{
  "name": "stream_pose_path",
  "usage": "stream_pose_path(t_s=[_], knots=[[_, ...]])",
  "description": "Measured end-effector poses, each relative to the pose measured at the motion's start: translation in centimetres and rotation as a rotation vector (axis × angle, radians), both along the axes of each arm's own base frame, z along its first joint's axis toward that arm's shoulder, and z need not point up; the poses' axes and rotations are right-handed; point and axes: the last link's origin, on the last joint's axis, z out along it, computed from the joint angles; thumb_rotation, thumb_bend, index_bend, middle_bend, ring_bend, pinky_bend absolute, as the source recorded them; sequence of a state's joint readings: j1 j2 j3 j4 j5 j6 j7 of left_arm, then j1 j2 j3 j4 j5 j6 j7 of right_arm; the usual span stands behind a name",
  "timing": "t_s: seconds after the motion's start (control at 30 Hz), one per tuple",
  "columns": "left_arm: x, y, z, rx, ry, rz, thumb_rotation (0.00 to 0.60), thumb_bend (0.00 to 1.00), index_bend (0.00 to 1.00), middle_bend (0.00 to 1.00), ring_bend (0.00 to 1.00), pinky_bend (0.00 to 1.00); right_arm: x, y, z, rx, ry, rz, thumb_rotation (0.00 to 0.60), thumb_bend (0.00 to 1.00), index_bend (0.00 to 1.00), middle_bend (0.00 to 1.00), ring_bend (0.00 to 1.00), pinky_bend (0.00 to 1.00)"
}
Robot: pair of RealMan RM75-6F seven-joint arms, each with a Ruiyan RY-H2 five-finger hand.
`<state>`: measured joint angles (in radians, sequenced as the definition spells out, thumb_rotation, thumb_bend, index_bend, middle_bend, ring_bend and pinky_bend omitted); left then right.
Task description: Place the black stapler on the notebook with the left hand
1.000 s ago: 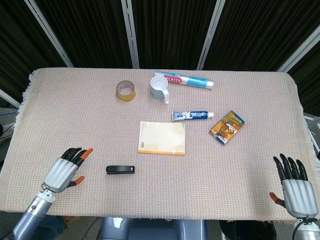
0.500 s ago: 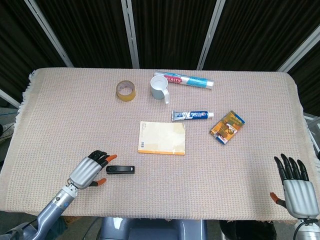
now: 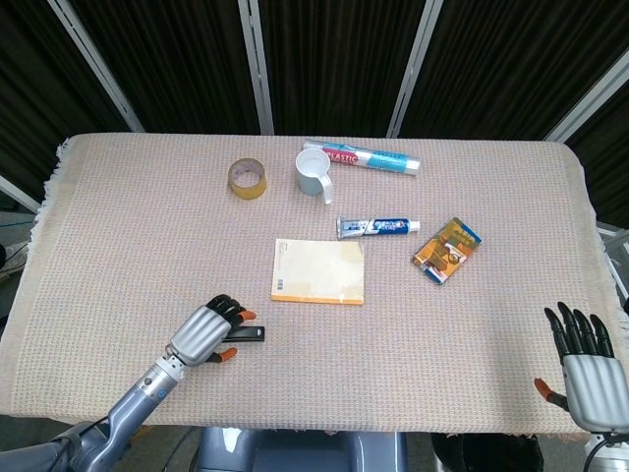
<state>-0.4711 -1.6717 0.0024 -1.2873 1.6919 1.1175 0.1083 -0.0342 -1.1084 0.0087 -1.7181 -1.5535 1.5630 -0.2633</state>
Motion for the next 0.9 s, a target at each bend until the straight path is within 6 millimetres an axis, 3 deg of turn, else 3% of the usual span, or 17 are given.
stream_pose_path(t_s=[0.57,0.9], knots=[[0.0,1.1,-1.8,0.01,0.031,0.027,0.6,0.43,0.5,0.44,0.33,0.38,0.0,0.0,0.0,-0.002,0.002,-0.003,0.6,0.07,0.0,0.0,0.0,0.0],[0.5,1.3,-1.1,0.057,-0.008,0.023,0.6,0.47,0.6,0.53,0.42,0.44,0.0,0.0,-0.1,-0.002,0.006,-0.004,0.6,0.07,0.0,0.0,0.0,0.0]])
